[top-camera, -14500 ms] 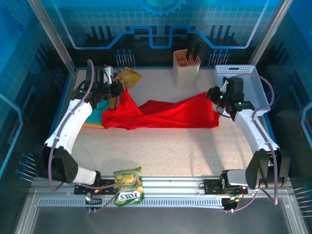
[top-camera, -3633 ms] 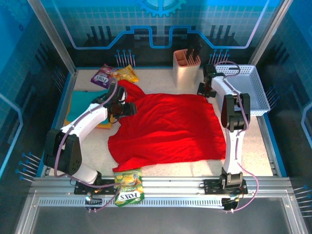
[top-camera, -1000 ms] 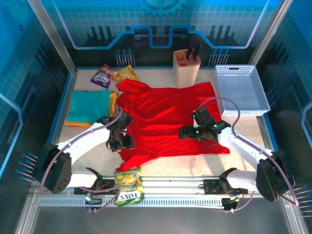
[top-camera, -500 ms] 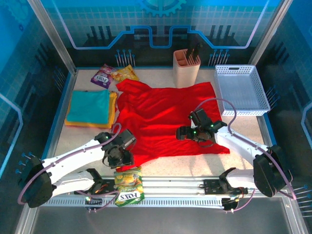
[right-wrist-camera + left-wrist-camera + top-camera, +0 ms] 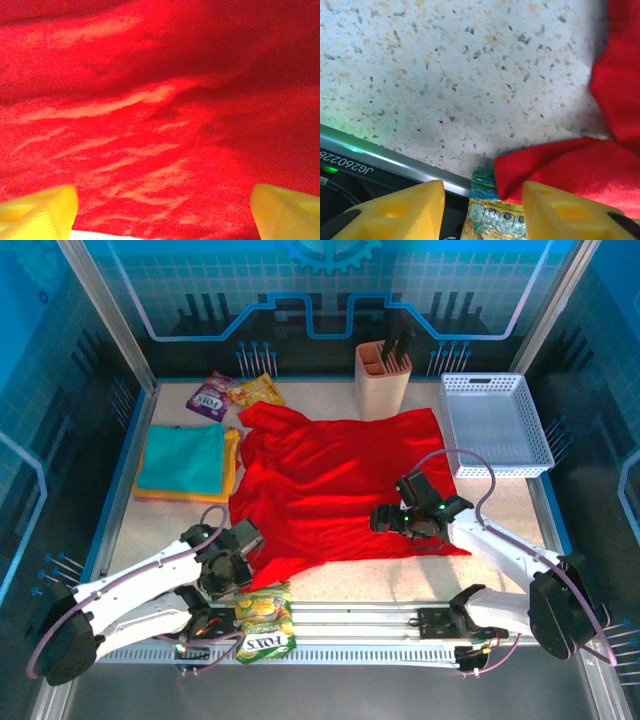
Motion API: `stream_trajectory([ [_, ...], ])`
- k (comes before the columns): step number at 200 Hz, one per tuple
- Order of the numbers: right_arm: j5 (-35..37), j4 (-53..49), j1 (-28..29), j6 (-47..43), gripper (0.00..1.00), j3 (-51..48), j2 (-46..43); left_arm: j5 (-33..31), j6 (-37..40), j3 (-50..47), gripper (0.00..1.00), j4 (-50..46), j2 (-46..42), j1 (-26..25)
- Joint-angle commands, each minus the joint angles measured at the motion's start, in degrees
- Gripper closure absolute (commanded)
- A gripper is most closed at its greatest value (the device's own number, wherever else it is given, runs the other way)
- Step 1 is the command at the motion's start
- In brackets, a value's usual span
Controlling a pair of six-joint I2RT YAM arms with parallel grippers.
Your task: Fold and stack the t-shirts
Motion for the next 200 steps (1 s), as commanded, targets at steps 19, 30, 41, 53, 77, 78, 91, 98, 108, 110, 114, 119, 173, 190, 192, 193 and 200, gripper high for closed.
stream_trajectory([
  [19, -0.94, -0.16, -0.55, -0.72, 0.11, 1.05, 2.53, 2.50, -1.55, -2.91, 0.62, 2.87, -4.58, 4.29],
  [30, -1.45, 0.78, -0.58, -0.40, 0.11, 0.42, 2.64, 3.10, -1.59, -3.53, 0.66, 3.91, -5.14, 4.77],
  [41, -1.93, 1.55, -0.80, -0.02, 0.11, -0.17, 2.74, 3.69, -1.72, -3.99, 0.68, 5.13, -5.02, 4.91],
  [53, -2.30, 1.92, -0.93, 0.11, 0.12, -0.38, 2.66, 4.11, -1.67, -4.37, 0.69, 6.05, -4.22, 4.96],
  [77, -2.31, 1.50, -1.19, -0.18, 0.12, -0.08, 2.52, 4.73, -0.76, -4.28, 0.71, 6.87, -1.92, 5.02],
  [78, -2.31, 1.49, -1.19, -0.22, 0.12, -0.05, 2.54, 4.77, -0.75, -4.29, 0.71, 6.93, -1.89, 4.99],
  [91, -2.22, 1.31, -1.36, -0.35, 0.12, -0.02, 2.41, 4.74, -0.61, -4.44, 0.72, 7.29, -1.44, 4.96],
  [98, -2.30, 1.31, -1.46, -0.30, 0.12, -0.03, 2.30, 4.61, -0.56, -4.50, 0.73, 7.26, -1.44, 4.96],
  [108, -2.30, 1.37, -1.55, -0.22, 0.12, -0.20, 2.12, 4.46, -0.56, -4.70, 0.75, 7.35, -1.48, 4.96],
  [110, -2.31, 1.37, -1.55, -0.18, 0.12, -0.20, 2.13, 4.45, -0.56, -4.72, 0.75, 7.38, -1.48, 4.96],
  [114, -2.31, 1.48, -1.54, -0.17, 0.12, -0.29, 2.08, 4.49, -0.59, -4.87, 0.75, 7.45, -1.36, 5.02],
  [119, -2.35, 1.56, -1.57, -0.09, 0.12, -0.37, 2.06, 4.61, -0.66, -5.05, 0.75, 7.73, -1.29, 4.96],
  [173, -2.67, 1.04, -1.92, 0.05, 0.12, 0.14, 1.93, 4.43, -0.39, -6.41, 0.78, 8.06, -1.24, 4.96],
  [190, -2.73, 1.14, -1.98, 0.17, 0.12, 0.06, 1.76, 4.30, -0.52, -6.87, 0.78, 9.29, -0.91, 4.96],
  [192, -2.76, 1.18, -1.98, 0.18, 0.12, 0.06, 1.73, 4.28, -0.55, -6.91, 0.78, 9.45, -0.85, 5.00],
  [193, -2.75, 1.15, -1.98, 0.18, 0.12, 0.06, 1.75, 4.28, -0.60, -6.92, 0.79, 9.54, -0.83, 5.02],
  [200, -2.79, 1.18, -1.98, 0.17, 0.13, 0.08, 1.66, 4.43, -0.63, -6.98, 0.80, 10.15, -0.51, 4.96],
])
